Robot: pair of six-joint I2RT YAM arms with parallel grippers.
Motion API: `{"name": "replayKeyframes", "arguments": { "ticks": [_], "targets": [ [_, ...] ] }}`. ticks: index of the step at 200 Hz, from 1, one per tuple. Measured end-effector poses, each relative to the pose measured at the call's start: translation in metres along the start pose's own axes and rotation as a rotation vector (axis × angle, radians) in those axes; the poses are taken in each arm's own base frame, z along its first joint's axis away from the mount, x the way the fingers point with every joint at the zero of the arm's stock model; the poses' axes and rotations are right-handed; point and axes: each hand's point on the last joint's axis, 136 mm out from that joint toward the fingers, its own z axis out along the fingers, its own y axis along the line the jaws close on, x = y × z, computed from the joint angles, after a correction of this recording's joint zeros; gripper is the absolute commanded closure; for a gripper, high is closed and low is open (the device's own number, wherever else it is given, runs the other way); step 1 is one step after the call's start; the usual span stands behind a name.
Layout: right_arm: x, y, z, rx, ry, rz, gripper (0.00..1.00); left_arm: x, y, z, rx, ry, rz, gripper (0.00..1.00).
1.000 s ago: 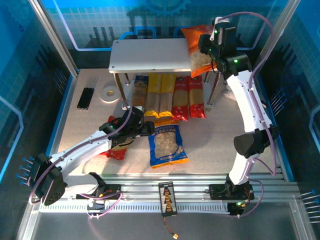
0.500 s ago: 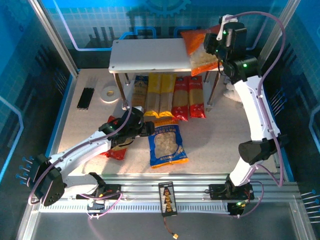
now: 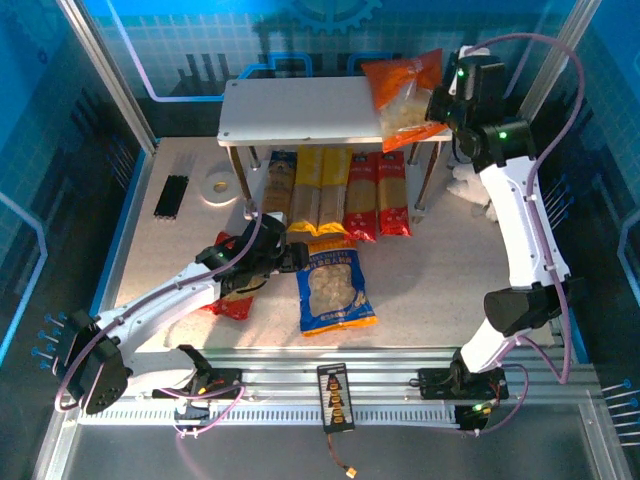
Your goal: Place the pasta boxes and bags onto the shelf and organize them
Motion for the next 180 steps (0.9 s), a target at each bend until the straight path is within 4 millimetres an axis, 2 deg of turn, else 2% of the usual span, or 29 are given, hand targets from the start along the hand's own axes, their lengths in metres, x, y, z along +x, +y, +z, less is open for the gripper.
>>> {"name": "replayKeyframes", "arguments": {
  "ticks": [28,67,88,121,141,159,180],
  "targets": [
    [0.027,-0.011,0.006,0.032,0.065,-0.015,1.0,0.0,0.0,0.0,0.0,0.0,0.0,0.3],
    [0.04,-0.023,-0.011,0.046,0.082,-0.016,1.0,0.0,-0.001,0.0,0.003,0.002,0.0,0.3],
    [0.043,-0.024,-0.019,0.035,0.084,-0.015,0.84,0.0,-0.001,0.0,0.004,0.002,0.0,0.3],
    [0.05,-0.012,-0.021,-0.039,0.121,-0.021,0.62,0.001,-0.001,0.0,0.007,0.004,0.0,0.3],
    [0.05,-0.004,-0.026,-0.092,0.125,-0.009,0.62,0.001,-0.002,0.0,0.009,0.006,0.0,0.3],
    [0.05,0.001,-0.04,-0.131,0.116,-0.004,0.63,0.001,-0.002,0.0,0.009,0.006,0.0,0.3],
    [0.048,0.009,-0.064,-0.18,0.093,-0.007,0.75,0.001,-0.002,0.0,0.009,0.006,0.0,0.31]
  ]
}}
